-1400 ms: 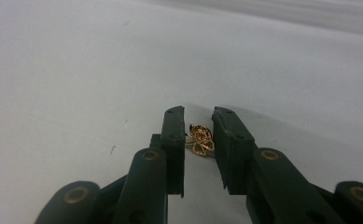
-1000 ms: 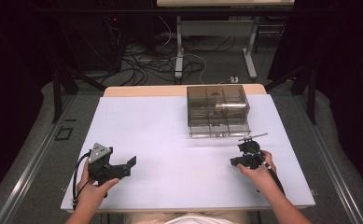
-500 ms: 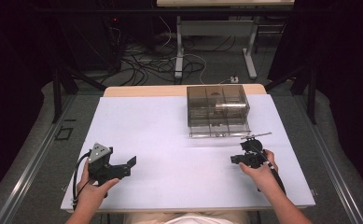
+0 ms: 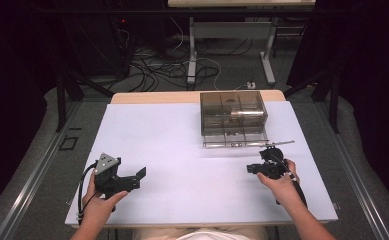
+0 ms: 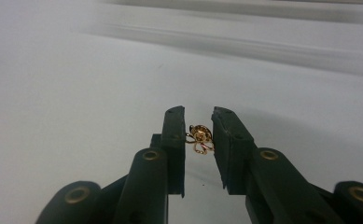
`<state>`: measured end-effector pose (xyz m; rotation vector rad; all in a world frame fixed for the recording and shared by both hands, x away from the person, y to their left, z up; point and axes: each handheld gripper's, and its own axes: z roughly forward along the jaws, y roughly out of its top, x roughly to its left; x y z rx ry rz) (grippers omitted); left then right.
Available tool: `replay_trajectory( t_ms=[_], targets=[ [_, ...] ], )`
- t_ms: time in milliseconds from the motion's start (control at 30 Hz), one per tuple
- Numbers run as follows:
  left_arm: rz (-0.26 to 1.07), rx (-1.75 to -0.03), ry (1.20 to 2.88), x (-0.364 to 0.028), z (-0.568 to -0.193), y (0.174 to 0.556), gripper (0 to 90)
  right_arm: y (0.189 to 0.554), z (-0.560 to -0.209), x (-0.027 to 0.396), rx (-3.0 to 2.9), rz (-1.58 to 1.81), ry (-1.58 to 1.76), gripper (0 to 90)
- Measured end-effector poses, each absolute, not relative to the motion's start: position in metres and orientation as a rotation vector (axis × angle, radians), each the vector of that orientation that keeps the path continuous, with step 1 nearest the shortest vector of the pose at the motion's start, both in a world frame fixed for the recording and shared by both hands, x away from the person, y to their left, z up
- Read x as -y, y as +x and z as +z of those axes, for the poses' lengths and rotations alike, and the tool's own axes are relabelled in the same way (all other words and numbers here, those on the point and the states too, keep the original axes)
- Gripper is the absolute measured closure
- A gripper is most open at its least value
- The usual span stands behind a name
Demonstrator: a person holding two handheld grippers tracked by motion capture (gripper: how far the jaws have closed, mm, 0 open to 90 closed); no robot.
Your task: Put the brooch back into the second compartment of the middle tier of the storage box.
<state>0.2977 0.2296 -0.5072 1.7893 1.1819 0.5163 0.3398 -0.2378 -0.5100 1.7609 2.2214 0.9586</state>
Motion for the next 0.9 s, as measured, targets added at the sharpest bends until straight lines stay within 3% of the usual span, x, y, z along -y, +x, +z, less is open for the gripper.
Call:
replay_trajectory(
  t_ms=[900],
  targets=[
    [0.525, -1.185, 1.784, -0.23, -0.508, 0.298, 0.3, 0.348, -0.471, 0.236, -2.245, 1.05, 1.721, 74.9]
  ],
)
